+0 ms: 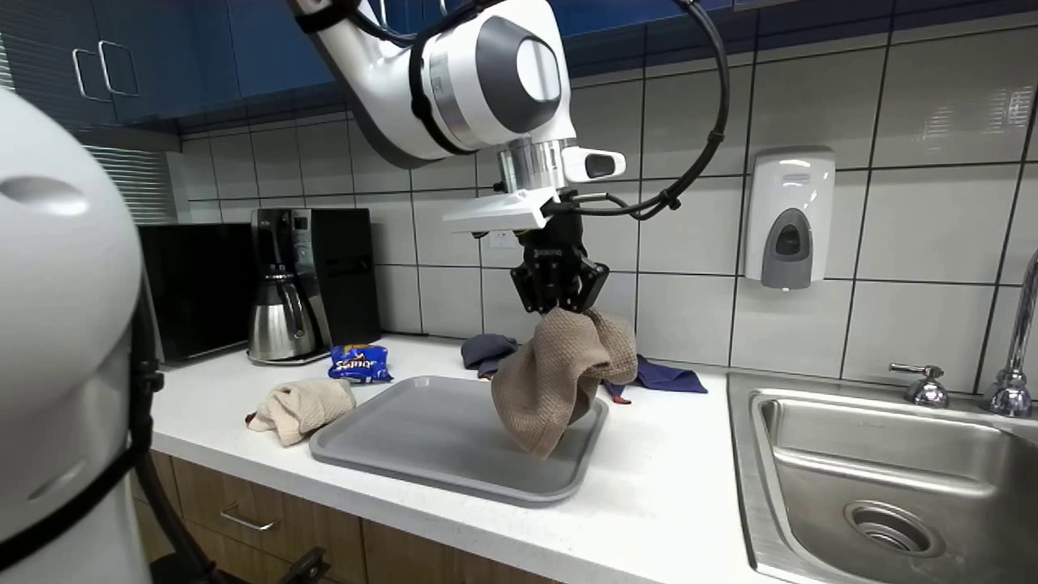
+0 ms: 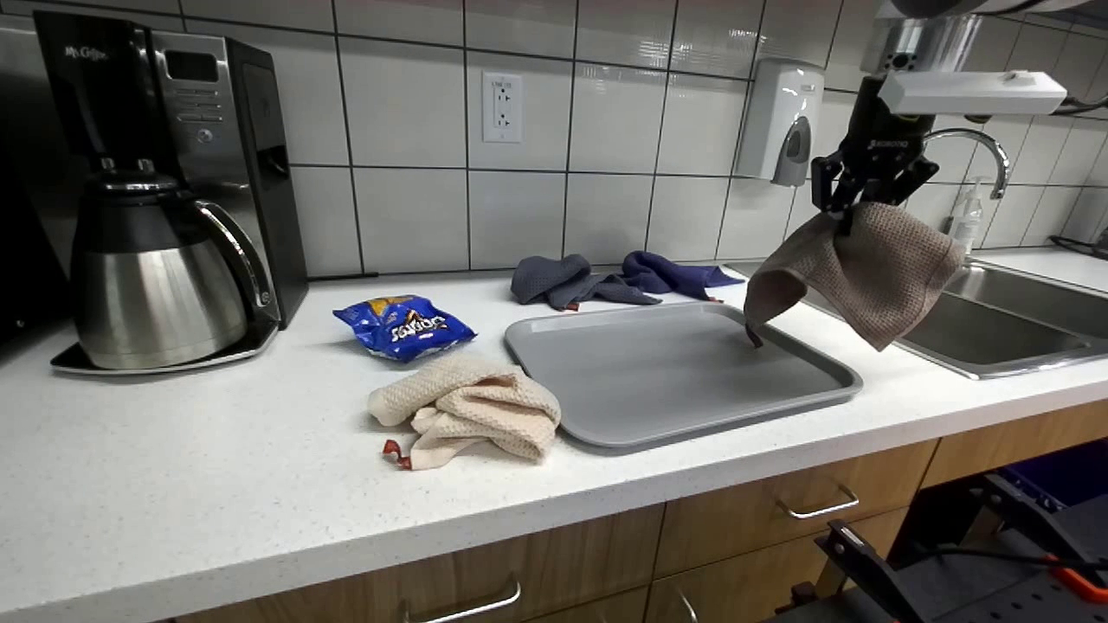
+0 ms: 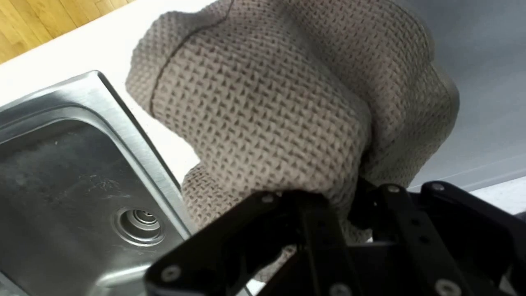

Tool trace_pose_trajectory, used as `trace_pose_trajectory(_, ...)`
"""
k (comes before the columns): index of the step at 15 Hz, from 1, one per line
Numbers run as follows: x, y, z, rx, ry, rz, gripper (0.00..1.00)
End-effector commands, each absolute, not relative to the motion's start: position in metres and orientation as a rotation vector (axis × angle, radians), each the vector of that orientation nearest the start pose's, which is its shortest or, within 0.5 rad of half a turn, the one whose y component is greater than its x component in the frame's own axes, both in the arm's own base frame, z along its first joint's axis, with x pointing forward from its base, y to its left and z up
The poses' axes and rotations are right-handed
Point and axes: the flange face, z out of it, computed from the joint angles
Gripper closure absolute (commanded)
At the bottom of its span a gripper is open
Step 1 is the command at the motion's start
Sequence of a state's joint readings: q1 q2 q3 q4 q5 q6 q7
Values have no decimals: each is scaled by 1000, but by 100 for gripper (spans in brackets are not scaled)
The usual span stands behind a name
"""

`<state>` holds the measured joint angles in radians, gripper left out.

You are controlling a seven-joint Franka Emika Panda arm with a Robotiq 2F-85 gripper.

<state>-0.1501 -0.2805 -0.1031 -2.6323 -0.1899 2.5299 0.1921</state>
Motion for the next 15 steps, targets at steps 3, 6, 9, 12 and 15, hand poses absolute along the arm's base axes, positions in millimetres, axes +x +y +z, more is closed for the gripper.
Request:
trace_pose_trajectory(3,418,-91,344,-3208,380,-210,97)
trace_pose_trajectory(6,423,-86,334,-3209,361,-192,97)
trace_pose_trajectory(9,429,-82,324,-3211,346,-167,97)
trace_pose_trajectory(12,434,-78,315,-3215,330,-153,97)
trace_pose_trajectory(15,441,-75,310,-3220,311,-150,97)
